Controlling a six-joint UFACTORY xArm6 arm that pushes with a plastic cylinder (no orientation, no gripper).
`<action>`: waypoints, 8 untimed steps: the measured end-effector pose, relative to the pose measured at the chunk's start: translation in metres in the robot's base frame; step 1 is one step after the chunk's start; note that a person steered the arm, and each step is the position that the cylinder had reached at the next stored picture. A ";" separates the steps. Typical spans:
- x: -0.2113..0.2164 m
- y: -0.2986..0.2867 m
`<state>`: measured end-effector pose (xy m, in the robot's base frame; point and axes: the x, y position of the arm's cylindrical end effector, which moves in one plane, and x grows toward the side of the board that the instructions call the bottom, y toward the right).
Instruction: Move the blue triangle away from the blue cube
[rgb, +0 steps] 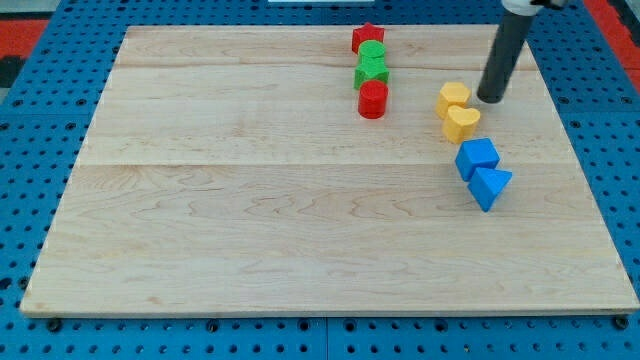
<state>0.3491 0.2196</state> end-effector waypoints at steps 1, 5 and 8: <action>0.040 0.013; 0.124 -0.007; 0.133 -0.032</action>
<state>0.4821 0.1873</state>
